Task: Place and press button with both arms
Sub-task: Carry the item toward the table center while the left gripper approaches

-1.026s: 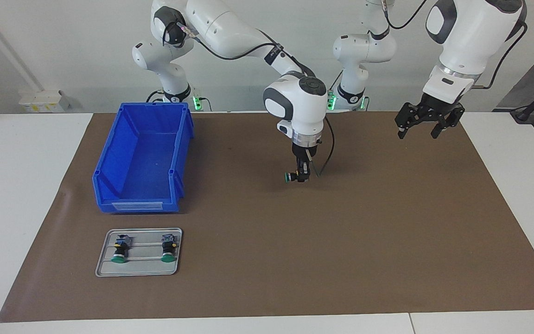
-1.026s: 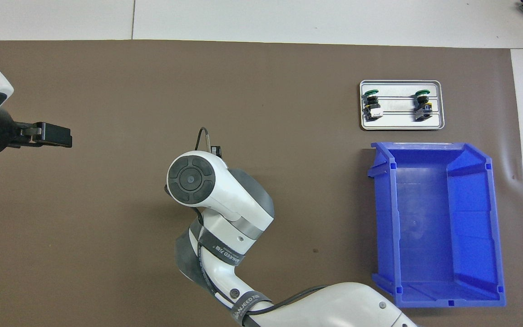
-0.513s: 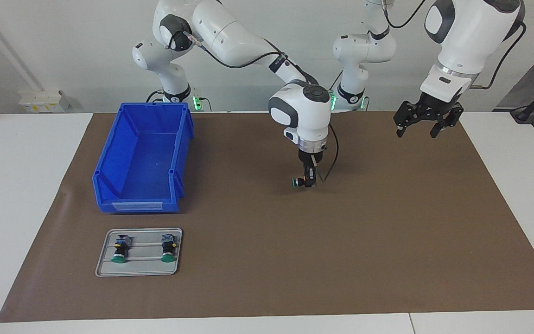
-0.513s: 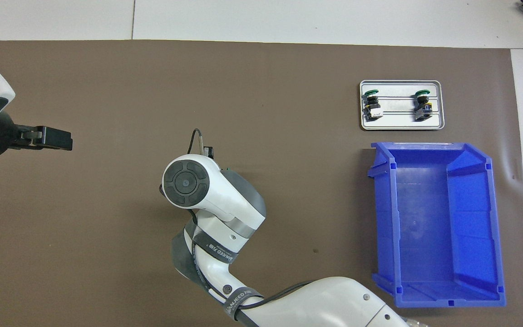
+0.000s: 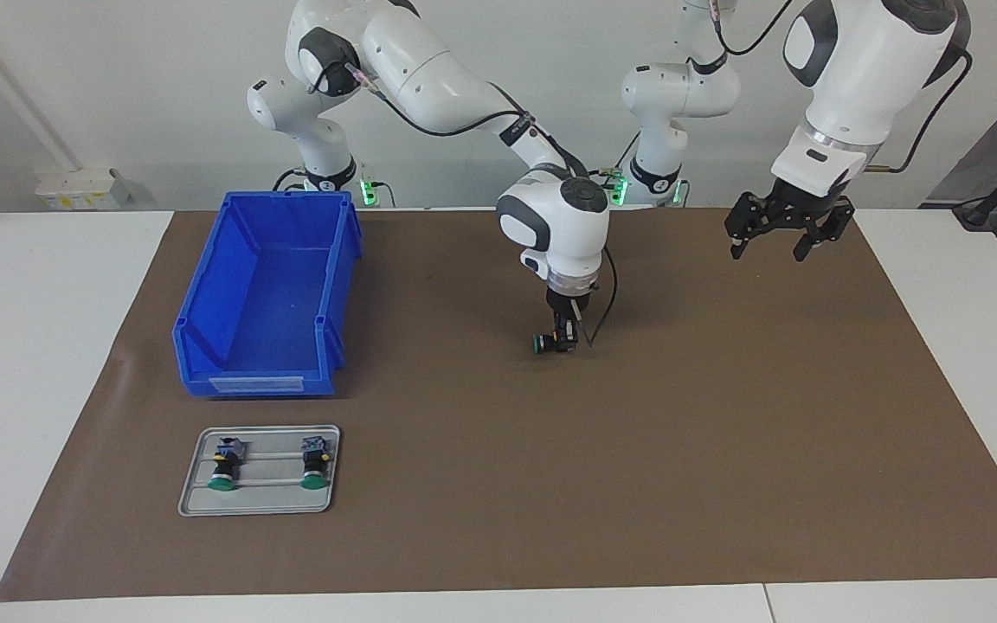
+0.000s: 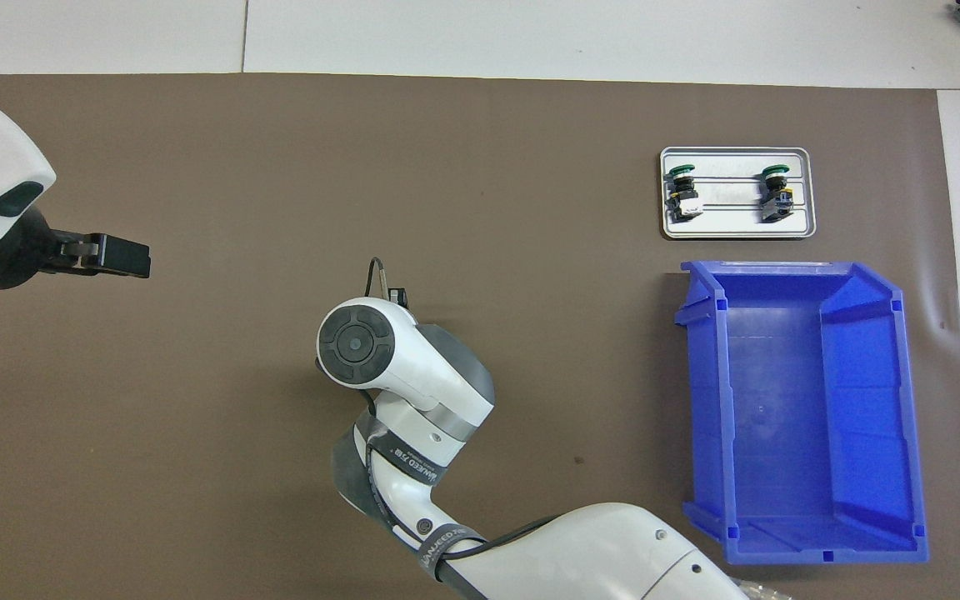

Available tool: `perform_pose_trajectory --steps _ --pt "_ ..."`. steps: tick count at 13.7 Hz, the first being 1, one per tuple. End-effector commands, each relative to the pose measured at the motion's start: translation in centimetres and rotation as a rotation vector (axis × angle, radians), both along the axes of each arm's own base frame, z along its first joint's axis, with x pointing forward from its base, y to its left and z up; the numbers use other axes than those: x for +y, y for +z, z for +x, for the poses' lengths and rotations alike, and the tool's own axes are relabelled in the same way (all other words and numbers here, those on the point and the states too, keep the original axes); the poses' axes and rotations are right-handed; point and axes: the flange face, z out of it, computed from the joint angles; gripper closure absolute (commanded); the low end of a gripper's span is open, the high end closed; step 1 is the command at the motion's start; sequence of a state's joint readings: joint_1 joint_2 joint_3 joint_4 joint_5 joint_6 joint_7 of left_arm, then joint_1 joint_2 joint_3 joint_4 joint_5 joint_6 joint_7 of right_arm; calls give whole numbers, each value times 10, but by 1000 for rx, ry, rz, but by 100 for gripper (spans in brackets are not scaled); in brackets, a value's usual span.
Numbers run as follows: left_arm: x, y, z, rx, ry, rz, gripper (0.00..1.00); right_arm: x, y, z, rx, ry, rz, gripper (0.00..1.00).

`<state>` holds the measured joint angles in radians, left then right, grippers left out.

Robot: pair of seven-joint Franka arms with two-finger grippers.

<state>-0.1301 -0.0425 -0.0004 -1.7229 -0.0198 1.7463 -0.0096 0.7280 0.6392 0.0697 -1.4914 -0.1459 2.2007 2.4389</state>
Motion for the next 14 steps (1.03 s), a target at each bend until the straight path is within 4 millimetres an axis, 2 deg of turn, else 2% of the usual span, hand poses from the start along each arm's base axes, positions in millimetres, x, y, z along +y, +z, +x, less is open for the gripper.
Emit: perform_pose_trajectory --steps 1,2,4,5,7,9,12,14 --pt "-4 -14 17 -1 -13 8 0 -9 1 -5 -1 18 -19 36" --pt "-5 -18 21 -7 -13 9 0 -10 5 -3 -1 16 -21 4" --pt "-7 -34 33 -18 -16 8 0 -13 19 3 -9 11 -16 3" --pt "-10 -41 39 -27 -20 7 0 -16 36 5 -25 12 1 3" --pt "-23 -52 45 -45 -78 5 0 -45 67 20 -43 17 15 3" --pt "-39 -67 45 -51 -205 12 0 -75 94 17 -56 122 -2 3" --pt "-77 -95 33 -125 -401 16 0 -129 130 22 -68 265 -38 3" --pt "-101 -103 23 -132 -522 22 0 -160 142 27 -53 375 -73 2"
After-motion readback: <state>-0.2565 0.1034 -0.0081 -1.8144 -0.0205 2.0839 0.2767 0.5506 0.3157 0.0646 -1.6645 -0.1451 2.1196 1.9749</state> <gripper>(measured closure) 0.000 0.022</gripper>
